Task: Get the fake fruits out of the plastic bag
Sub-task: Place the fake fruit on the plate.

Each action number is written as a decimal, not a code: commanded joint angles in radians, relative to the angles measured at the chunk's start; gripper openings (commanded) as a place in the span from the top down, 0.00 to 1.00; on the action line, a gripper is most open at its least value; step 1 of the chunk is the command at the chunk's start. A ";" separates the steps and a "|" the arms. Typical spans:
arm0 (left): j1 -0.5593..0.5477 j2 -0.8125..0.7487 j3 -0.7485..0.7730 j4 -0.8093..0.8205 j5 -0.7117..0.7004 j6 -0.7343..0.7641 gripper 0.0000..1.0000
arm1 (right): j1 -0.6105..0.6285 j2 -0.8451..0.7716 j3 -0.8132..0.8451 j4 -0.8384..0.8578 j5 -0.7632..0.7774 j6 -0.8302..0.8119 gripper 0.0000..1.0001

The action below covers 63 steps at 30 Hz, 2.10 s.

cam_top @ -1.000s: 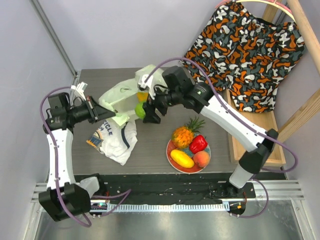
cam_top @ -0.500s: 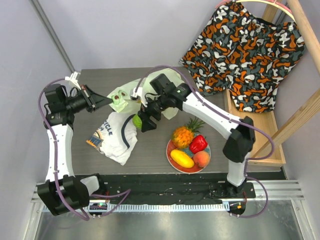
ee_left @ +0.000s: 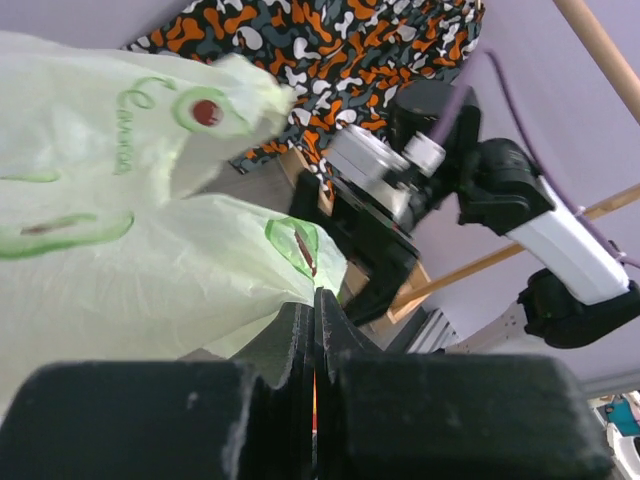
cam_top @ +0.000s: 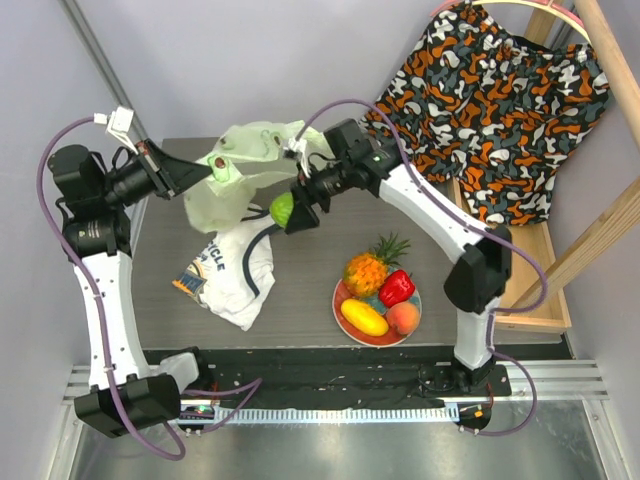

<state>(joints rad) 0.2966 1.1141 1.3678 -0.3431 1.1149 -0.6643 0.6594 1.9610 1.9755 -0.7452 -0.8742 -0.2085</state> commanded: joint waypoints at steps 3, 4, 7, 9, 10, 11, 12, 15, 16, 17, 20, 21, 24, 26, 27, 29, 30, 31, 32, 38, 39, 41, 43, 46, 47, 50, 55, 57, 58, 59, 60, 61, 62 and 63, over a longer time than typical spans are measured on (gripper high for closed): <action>0.007 -0.019 -0.068 0.015 0.012 -0.006 1.00 | 0.121 -0.249 -0.225 -0.197 0.107 -0.480 0.47; 0.007 -0.016 -0.065 0.015 0.020 -0.006 1.00 | 0.127 -0.251 -0.259 -0.198 0.106 -0.480 0.47; 0.007 0.000 -0.061 0.016 0.022 -0.011 1.00 | 0.128 -0.240 -0.262 -0.189 0.121 -0.447 0.50; 0.006 0.000 -0.075 0.016 0.016 -0.015 1.00 | 0.124 -0.257 -0.253 -0.189 0.170 -0.456 0.50; 0.007 -0.002 -0.082 0.016 0.011 -0.015 1.00 | 0.123 -0.270 -0.259 -0.197 0.188 -0.466 0.50; 0.007 -0.007 -0.099 0.015 0.008 -0.015 1.00 | 0.121 -0.284 -0.267 -0.207 0.214 -0.503 0.50; 0.007 -0.010 -0.108 0.015 0.003 -0.015 1.00 | 0.121 -0.313 -0.276 -0.220 0.257 -0.529 0.51; 0.007 -0.023 -0.139 0.024 -0.012 -0.014 1.00 | 0.114 -0.388 -0.340 -0.307 0.313 -0.638 0.52; 0.009 -0.026 -0.147 0.024 -0.012 -0.014 1.00 | 0.105 -0.410 -0.390 -0.353 0.348 -0.664 0.53; 0.007 -0.031 -0.159 0.026 -0.013 -0.014 1.00 | 0.100 -0.439 -0.420 -0.377 0.365 -0.724 0.53; 0.007 -0.040 -0.176 0.027 -0.009 -0.015 1.00 | 0.100 -0.549 -0.555 -0.450 0.454 -0.847 0.53; 0.007 -0.042 -0.182 0.027 -0.009 -0.015 1.00 | 0.098 -0.577 -0.616 -0.459 0.472 -0.870 0.53; 0.007 -0.042 -0.190 0.027 -0.009 -0.015 1.00 | 0.100 -0.665 -0.710 -0.473 0.527 -0.927 0.53; 0.007 -0.040 -0.193 0.029 -0.012 -0.015 1.00 | 0.098 -0.697 -0.753 -0.471 0.567 -0.956 0.53; 0.007 -0.042 -0.193 0.029 -0.013 -0.015 1.00 | 0.100 -0.703 -0.797 -0.462 0.587 -0.959 0.53; 0.007 -0.040 -0.193 0.030 -0.013 -0.017 1.00 | 0.100 -0.715 -0.831 -0.430 0.627 -0.956 0.53; 0.007 -0.042 -0.191 0.030 -0.009 -0.018 1.00 | 0.101 -0.718 -0.861 -0.416 0.642 -0.954 0.53; 0.007 -0.042 -0.188 0.029 -0.009 -0.020 1.00 | 0.103 -0.721 -0.877 -0.380 0.658 -0.938 0.53; 0.007 -0.043 -0.190 0.029 -0.007 -0.020 1.00 | 0.106 -0.725 -0.889 -0.364 0.676 -0.930 0.53; 0.007 -0.063 -0.205 0.030 -0.009 -0.021 1.00 | 0.128 -0.715 -0.923 -0.332 0.690 -0.890 0.53; 0.009 -0.068 -0.210 0.029 -0.007 -0.021 1.00 | 0.137 -0.709 -0.928 -0.327 0.693 -0.884 0.53; 0.009 -0.074 -0.220 0.030 -0.010 -0.021 1.00 | 0.149 -0.700 -0.928 -0.310 0.698 -0.859 0.53; 0.012 -0.080 -0.228 0.030 -0.010 -0.021 1.00 | 0.170 -0.682 -0.928 -0.290 0.711 -0.830 0.52; 0.012 -0.088 -0.233 0.029 -0.009 -0.021 1.00 | 0.201 -0.657 -0.932 -0.267 0.728 -0.798 0.50; 0.013 -0.088 -0.233 0.027 -0.009 -0.021 1.00 | 0.212 -0.651 -0.937 -0.263 0.736 -0.792 0.50; 0.013 -0.088 -0.234 0.026 -0.007 -0.021 1.00 | 0.236 -0.628 -0.960 -0.229 0.785 -0.758 0.50; 0.013 -0.088 -0.234 0.026 -0.009 -0.021 1.00 | 0.241 -0.619 -0.977 -0.207 0.808 -0.744 0.50; 0.012 -0.086 -0.239 0.026 -0.009 -0.020 1.00 | 0.244 -0.614 -0.989 -0.201 0.828 -0.743 0.50; 0.012 -0.085 -0.237 0.024 -0.010 -0.020 1.00 | 0.247 -0.614 -0.994 -0.198 0.836 -0.743 0.50; 0.012 -0.086 -0.240 0.026 -0.010 -0.020 1.00 | 0.249 -0.614 -1.004 -0.195 0.843 -0.741 0.50; 0.012 -0.086 -0.239 0.026 -0.009 -0.020 1.00 | 0.250 -0.614 -1.006 -0.191 0.850 -0.740 0.50; 0.012 -0.086 -0.240 0.026 -0.009 -0.020 1.00 | 0.252 -0.614 -1.008 -0.191 0.853 -0.740 0.50; 0.012 -0.086 -0.242 0.024 -0.010 -0.020 1.00 | 0.253 -0.614 -1.011 -0.189 0.857 -0.740 0.50; 0.012 -0.086 -0.242 0.024 -0.007 -0.020 1.00 | 0.259 -0.614 -1.009 -0.189 0.866 -0.738 0.50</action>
<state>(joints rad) 0.3016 1.0447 1.1278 -0.3477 1.0992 -0.6765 0.9009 1.3476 0.9859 -0.9585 -0.0479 -0.9615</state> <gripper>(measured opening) 0.012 0.770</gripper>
